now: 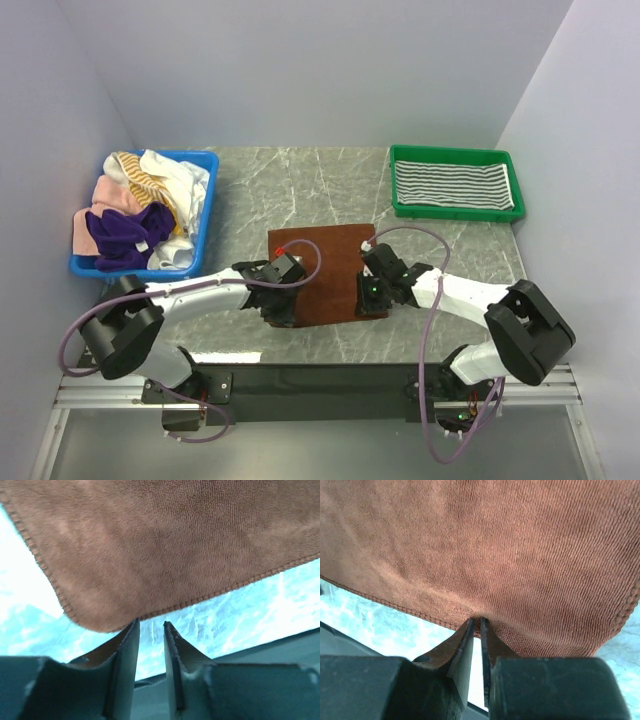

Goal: Fold and stack the towels
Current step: Fold the towel

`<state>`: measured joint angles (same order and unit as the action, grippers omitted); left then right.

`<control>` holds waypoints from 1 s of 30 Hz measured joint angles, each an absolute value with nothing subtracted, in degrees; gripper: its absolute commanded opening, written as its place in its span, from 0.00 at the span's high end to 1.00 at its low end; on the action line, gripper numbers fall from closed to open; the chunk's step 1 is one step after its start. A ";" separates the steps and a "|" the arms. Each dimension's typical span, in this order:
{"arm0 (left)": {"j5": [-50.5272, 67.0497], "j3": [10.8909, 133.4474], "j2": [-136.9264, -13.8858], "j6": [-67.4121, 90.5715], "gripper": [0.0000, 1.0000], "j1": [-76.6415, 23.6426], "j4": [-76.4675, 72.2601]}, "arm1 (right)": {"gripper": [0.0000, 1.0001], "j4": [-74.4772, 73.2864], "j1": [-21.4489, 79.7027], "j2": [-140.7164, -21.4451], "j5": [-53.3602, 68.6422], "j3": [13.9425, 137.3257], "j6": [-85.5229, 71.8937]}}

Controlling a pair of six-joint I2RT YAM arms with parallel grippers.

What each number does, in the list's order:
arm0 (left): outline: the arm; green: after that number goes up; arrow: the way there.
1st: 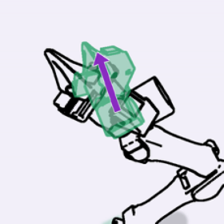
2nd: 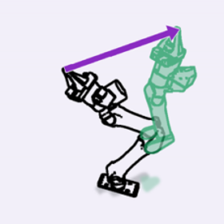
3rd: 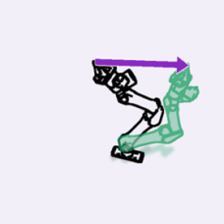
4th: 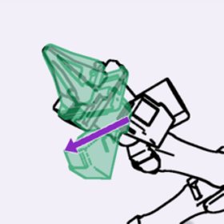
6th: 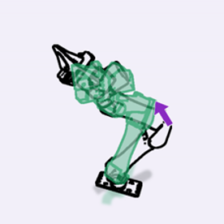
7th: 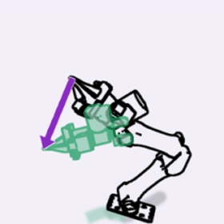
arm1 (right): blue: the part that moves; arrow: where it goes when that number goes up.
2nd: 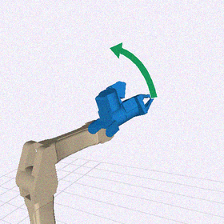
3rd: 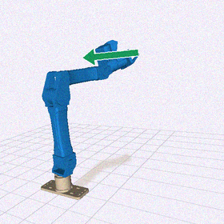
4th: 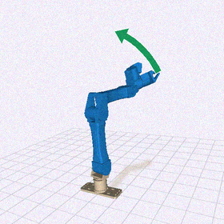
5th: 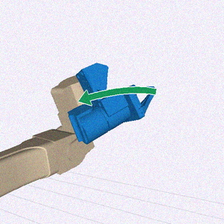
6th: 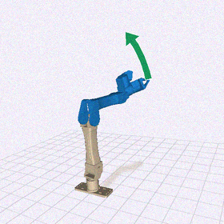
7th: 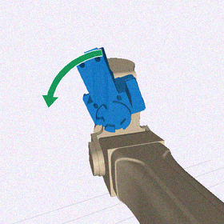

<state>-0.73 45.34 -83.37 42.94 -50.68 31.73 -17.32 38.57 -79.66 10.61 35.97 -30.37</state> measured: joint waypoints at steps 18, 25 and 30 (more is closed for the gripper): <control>-2.63 44.88 -80.14 43.79 0.77 -47.22 33.43 | 0.84 -23.14 33.28 -71.81 6.85 34.74 -30.87; -2.17 42.98 -82.46 43.81 0.82 -46.04 33.19 | 0.84 -21.82 31.55 -74.48 7.53 32.71 -32.01; -1.37 42.17 -82.11 44.29 0.87 -45.01 32.84 | 0.81 -21.98 31.51 -73.67 7.51 32.16 -33.74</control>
